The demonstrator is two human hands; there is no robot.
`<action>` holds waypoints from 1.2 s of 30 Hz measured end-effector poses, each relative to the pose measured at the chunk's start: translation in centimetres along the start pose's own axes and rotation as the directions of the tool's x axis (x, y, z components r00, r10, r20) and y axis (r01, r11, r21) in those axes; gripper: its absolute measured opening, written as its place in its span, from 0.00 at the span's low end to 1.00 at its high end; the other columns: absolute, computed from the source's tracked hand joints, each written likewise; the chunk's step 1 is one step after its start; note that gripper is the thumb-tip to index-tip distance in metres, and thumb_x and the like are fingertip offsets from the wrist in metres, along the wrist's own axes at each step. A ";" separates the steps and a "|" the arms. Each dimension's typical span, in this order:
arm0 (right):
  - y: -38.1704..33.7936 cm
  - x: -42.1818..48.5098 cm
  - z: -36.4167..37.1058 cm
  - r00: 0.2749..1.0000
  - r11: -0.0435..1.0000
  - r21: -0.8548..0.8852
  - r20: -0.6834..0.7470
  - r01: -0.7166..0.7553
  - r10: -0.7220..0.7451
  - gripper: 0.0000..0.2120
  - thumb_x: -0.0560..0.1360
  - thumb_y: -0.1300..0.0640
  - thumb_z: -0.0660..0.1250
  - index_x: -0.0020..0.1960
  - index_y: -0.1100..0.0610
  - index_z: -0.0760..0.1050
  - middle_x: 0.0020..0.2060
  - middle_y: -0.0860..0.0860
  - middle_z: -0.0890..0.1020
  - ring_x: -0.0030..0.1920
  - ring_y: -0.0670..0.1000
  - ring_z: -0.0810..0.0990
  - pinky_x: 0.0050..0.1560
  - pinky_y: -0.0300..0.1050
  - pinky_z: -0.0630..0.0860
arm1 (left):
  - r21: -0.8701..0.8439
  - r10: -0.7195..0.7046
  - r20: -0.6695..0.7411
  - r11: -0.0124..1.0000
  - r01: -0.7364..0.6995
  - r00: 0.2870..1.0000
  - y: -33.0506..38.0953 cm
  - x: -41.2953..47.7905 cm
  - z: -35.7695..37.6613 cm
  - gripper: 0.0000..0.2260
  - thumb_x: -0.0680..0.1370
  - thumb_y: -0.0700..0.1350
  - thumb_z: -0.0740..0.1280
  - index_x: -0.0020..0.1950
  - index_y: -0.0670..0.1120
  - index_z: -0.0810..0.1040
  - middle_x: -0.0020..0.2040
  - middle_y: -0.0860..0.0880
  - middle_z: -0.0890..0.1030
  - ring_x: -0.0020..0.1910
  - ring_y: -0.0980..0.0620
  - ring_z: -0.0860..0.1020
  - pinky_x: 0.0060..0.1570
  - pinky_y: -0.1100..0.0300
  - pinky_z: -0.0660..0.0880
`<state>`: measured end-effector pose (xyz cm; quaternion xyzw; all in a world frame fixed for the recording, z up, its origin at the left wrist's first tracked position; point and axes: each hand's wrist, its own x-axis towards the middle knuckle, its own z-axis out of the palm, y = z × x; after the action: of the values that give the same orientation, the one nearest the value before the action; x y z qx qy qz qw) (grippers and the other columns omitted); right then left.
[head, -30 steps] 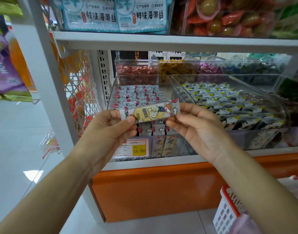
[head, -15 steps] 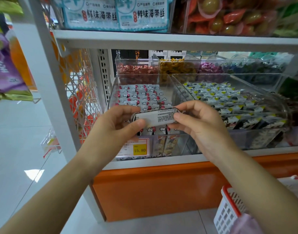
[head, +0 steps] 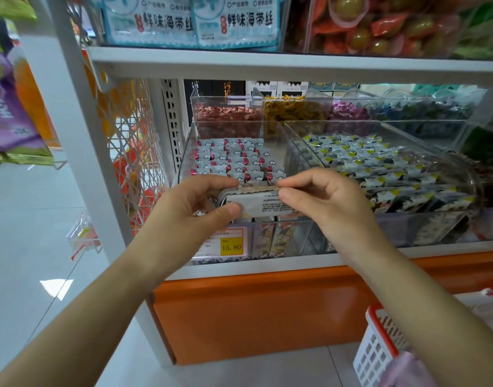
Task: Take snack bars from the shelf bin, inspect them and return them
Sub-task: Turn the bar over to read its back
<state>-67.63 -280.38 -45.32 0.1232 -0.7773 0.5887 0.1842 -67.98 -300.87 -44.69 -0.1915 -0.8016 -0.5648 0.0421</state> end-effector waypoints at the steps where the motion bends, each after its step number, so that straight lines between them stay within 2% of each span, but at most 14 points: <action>1: 0.0 0.0 0.0 1.000 1.000 -0.022 -0.005 0.016 -0.016 0.05 0.71 0.58 0.71 0.40 0.49 0.80 0.37 0.45 0.83 0.39 0.42 0.81 0.40 0.33 0.76 | 0.016 0.004 0.009 1.000 -0.004 1.000 0.0 0.0 0.0 0.16 0.66 0.54 0.68 0.53 0.60 0.78 0.48 0.51 0.82 0.46 0.50 0.80 0.47 0.50 0.80; 3: 0.0 0.1 -0.1 0.999 0.997 -0.074 -0.026 0.037 -0.039 0.06 0.72 0.58 0.70 0.37 0.51 0.79 0.33 0.47 0.82 0.36 0.41 0.79 0.38 0.32 0.74 | 0.055 0.016 0.022 0.998 -0.018 1.000 0.1 -0.1 0.2 0.16 0.66 0.55 0.68 0.53 0.61 0.77 0.48 0.48 0.81 0.46 0.49 0.80 0.46 0.48 0.79; 7: 0.0 0.1 -0.1 0.995 0.984 -0.155 -0.033 0.088 -0.094 0.06 0.73 0.60 0.69 0.38 0.56 0.79 0.33 0.51 0.81 0.35 0.46 0.78 0.36 0.31 0.73 | 0.099 0.020 0.030 0.995 -0.023 0.999 -0.3 0.1 0.4 0.12 0.71 0.50 0.70 0.54 0.59 0.77 0.48 0.49 0.81 0.48 0.52 0.80 0.50 0.50 0.79; 9: -0.1 0.0 0.0 0.993 0.978 -0.176 -0.020 0.110 -0.116 0.06 0.73 0.60 0.68 0.38 0.59 0.79 0.33 0.52 0.81 0.35 0.47 0.78 0.35 0.33 0.73 | 0.082 -0.002 0.031 0.997 0.000 1.000 -0.2 0.1 0.4 0.11 0.69 0.55 0.69 0.50 0.58 0.79 0.46 0.52 0.82 0.45 0.57 0.80 0.49 0.56 0.79; 12: -0.2 -0.1 0.1 0.991 0.972 -0.192 0.013 0.134 -0.134 0.05 0.73 0.61 0.69 0.39 0.60 0.80 0.34 0.51 0.81 0.35 0.47 0.78 0.36 0.36 0.74 | 0.044 -0.023 0.018 0.999 0.022 1.000 0.2 0.0 0.4 0.14 0.64 0.59 0.67 0.43 0.53 0.80 0.41 0.54 0.83 0.40 0.58 0.80 0.44 0.62 0.79; 16: -0.4 -0.2 0.2 0.990 0.972 -0.188 0.045 0.140 -0.134 0.05 0.73 0.61 0.69 0.39 0.58 0.80 0.34 0.49 0.82 0.35 0.44 0.79 0.36 0.33 0.73 | 0.058 -0.029 0.037 0.998 0.027 0.999 0.4 0.3 -0.1 0.10 0.67 0.54 0.68 0.40 0.48 0.82 0.36 0.52 0.83 0.33 0.57 0.80 0.33 0.69 0.76; 18: -0.5 -0.2 0.2 0.991 0.975 -0.180 0.066 0.128 -0.118 0.05 0.73 0.61 0.69 0.38 0.58 0.80 0.33 0.47 0.81 0.35 0.42 0.78 0.36 0.31 0.72 | 0.105 -0.013 0.060 0.994 0.007 0.998 0.4 0.5 -0.6 0.13 0.68 0.55 0.67 0.39 0.46 0.83 0.36 0.50 0.84 0.32 0.56 0.80 0.33 0.68 0.77; 21: -0.4 -0.1 0.3 0.992 0.981 -0.159 0.086 0.107 -0.094 0.05 0.72 0.60 0.70 0.38 0.59 0.81 0.32 0.50 0.81 0.33 0.44 0.78 0.34 0.33 0.72 | 0.183 0.034 0.099 0.982 -0.052 0.994 0.3 0.7 -1.2 0.19 0.67 0.57 0.65 0.38 0.42 0.83 0.35 0.44 0.83 0.34 0.47 0.79 0.31 0.62 0.76; 23: -0.4 -0.1 0.4 0.992 0.983 -0.153 0.093 0.103 -0.089 0.06 0.72 0.60 0.70 0.38 0.60 0.81 0.32 0.51 0.81 0.34 0.48 0.78 0.34 0.35 0.73 | 0.205 0.045 0.101 0.977 -0.065 0.994 0.3 0.8 -1.5 0.17 0.67 0.58 0.64 0.37 0.45 0.84 0.35 0.41 0.82 0.32 0.45 0.78 0.29 0.61 0.74; 26: -0.4 -0.1 0.5 0.993 0.986 -0.143 0.086 0.091 -0.079 0.06 0.72 0.59 0.70 0.37 0.58 0.81 0.31 0.51 0.81 0.33 0.48 0.78 0.33 0.36 0.72 | 0.182 0.039 0.078 0.982 -0.053 0.996 0.3 0.9 -1.6 0.14 0.66 0.57 0.65 0.36 0.49 0.83 0.34 0.46 0.83 0.32 0.51 0.79 0.30 0.72 0.73; 30: -0.2 -0.2 0.7 0.997 0.986 -0.150 0.032 0.076 -0.072 0.06 0.72 0.59 0.70 0.36 0.57 0.80 0.30 0.49 0.81 0.31 0.42 0.77 0.31 0.31 0.71 | 0.102 -0.028 0.145 0.995 0.013 0.989 0.3 0.7 -1.1 0.15 0.66 0.57 0.66 0.45 0.49 0.82 0.40 0.51 0.84 0.37 0.54 0.82 0.37 0.64 0.80; 32: -0.2 -0.1 0.6 0.998 0.987 -0.150 0.033 0.051 -0.047 0.07 0.72 0.59 0.70 0.35 0.56 0.81 0.29 0.49 0.82 0.30 0.41 0.77 0.30 0.30 0.71 | 0.089 -0.039 0.166 0.996 0.025 0.985 0.3 0.6 -0.8 0.12 0.65 0.55 0.69 0.46 0.53 0.80 0.41 0.57 0.83 0.38 0.58 0.81 0.37 0.68 0.78; 36: -0.4 0.6 -0.3 0.971 0.991 -0.057 0.201 -0.118 0.127 0.07 0.72 0.60 0.69 0.36 0.55 0.82 0.33 0.49 0.84 0.34 0.47 0.82 0.31 0.36 0.78 | 0.153 -0.009 0.158 0.988 -0.015 0.987 0.0 0.7 -0.7 0.09 0.70 0.45 0.72 0.47 0.56 0.78 0.40 0.63 0.82 0.40 0.65 0.79 0.37 0.76 0.72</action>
<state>-67.92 -280.15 -44.66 0.1308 -0.8114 0.5655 0.0694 -68.78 -301.38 -44.25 -0.2330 -0.8434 -0.4842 -0.0060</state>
